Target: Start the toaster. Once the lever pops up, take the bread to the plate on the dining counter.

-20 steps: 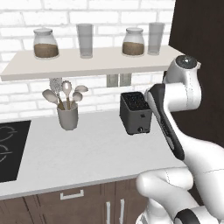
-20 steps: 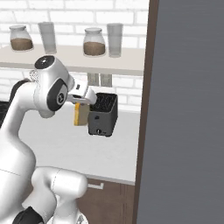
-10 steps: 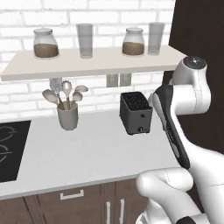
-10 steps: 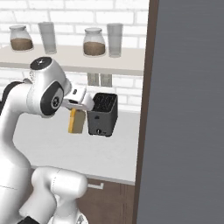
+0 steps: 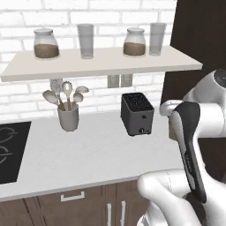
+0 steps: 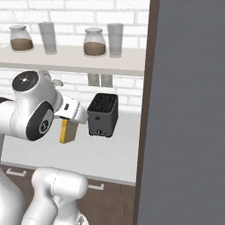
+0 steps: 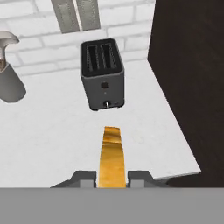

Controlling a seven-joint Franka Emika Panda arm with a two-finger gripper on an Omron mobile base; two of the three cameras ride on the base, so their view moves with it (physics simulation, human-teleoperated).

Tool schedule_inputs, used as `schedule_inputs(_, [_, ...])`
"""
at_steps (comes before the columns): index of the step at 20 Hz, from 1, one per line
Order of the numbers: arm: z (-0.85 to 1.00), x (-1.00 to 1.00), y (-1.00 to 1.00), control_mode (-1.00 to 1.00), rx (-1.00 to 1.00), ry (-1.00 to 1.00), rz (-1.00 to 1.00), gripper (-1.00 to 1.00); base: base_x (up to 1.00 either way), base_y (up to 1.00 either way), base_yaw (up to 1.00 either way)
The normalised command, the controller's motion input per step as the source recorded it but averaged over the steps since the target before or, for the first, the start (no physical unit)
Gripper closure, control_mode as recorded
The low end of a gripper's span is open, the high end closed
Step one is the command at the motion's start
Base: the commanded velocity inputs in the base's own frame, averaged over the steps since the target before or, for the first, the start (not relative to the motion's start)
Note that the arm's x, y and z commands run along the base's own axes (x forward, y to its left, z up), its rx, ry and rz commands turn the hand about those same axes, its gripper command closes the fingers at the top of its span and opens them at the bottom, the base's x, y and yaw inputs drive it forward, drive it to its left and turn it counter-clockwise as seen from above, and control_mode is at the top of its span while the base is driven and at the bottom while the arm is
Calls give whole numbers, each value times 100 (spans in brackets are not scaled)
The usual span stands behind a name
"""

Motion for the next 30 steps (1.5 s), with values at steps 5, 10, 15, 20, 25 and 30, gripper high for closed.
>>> schedule_inputs(5, [23, -53, 27, -100, 7, -28, 6, 100, 0, 0, 0])
schedule_inputs(10, [13, -41, 53, -100, 7, -14, 15, 100, 0, 0, 0])
schedule_inputs(15, [0, -63, 60, -100, 8, -7, 29, 100, 0, 0, 0])
schedule_inputs(20, [0, -19, 15, -100, 3, 0, 18, 100, 0, 0, 0])
schedule_inputs(25, [0, 9, 1, -100, 0, 0, -3, 100, 0, 0, 0])
schedule_inputs(30, [0, 2, 9, -100, 0, -3, -16, 100, 0, 0, 0])
